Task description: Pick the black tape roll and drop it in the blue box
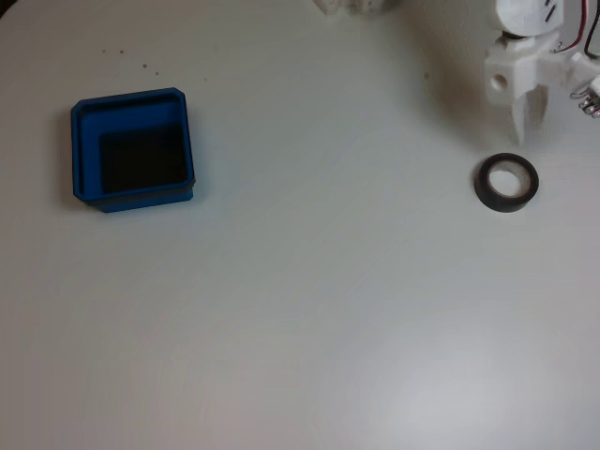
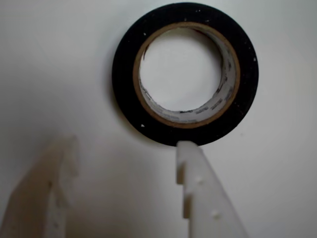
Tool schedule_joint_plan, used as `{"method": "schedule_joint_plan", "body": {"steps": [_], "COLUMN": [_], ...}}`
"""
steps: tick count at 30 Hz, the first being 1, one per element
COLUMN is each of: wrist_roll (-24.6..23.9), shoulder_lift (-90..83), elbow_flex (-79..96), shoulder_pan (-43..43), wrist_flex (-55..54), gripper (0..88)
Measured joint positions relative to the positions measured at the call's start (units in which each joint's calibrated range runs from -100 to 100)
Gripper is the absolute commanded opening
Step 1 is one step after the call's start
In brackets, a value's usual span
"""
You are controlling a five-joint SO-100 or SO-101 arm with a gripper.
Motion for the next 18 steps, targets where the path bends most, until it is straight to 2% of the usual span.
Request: {"method": "schedule_joint_plan", "body": {"steps": [18], "wrist_roll": [0.0], "shoulder_lift": [0.2], "elbow_flex": [0.0], "shoulder_pan": [-0.6], "wrist_flex": [0.0], "gripper": [18.1]}}
